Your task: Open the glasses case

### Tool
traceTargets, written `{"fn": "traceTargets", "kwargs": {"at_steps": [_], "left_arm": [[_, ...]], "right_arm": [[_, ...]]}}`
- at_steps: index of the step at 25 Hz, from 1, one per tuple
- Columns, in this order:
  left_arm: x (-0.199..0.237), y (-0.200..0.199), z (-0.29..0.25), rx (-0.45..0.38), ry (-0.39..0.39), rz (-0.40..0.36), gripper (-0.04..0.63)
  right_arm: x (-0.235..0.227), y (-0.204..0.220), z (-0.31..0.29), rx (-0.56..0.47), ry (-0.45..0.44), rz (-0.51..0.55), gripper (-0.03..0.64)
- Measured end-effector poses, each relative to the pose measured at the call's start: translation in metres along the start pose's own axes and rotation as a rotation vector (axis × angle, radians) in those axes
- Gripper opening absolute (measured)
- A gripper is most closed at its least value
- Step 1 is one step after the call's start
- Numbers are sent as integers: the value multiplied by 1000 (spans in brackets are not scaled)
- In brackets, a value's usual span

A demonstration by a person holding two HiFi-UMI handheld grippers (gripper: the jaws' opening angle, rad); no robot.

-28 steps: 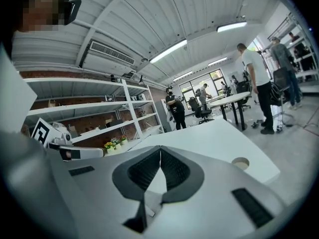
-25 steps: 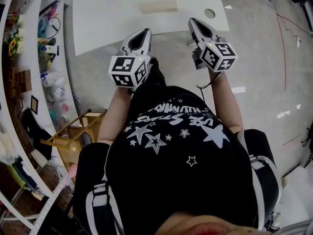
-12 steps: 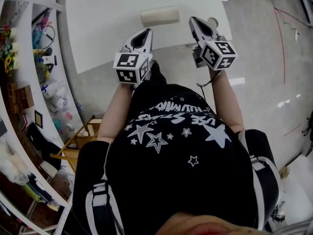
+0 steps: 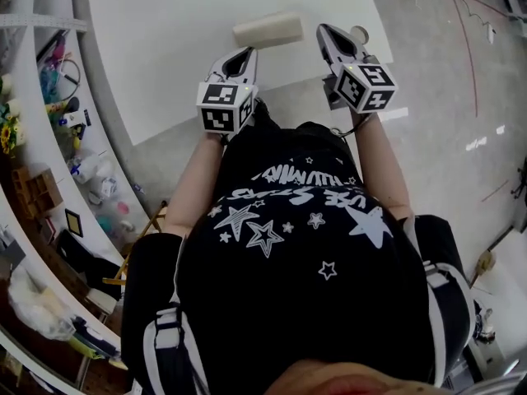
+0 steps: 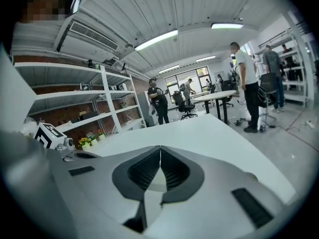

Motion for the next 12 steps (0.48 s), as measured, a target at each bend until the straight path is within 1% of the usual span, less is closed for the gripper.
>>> {"fn": "traceTargets", "kwargs": {"at_steps": [4,8,12], "left_arm": [[5,6,-13,49,1,4,12],[3,12,-25,89,-11,-10,12],[2,17,-37,119,-43,-17,12]], "right_arm": [[-4,3,-1,20,27,0,8],[-6,5,1,11,9,-4,8],[-16,6,1,9,2,-10,8]]}}
Point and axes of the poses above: the fingertips, and each gripper's own axes: z backward along the fingers, x to its left, y out of its underside, the point moved 10 cm from there along z, backward along the fingers, and after that the axes turned 10 degrees about z, right-handed, at the moved point
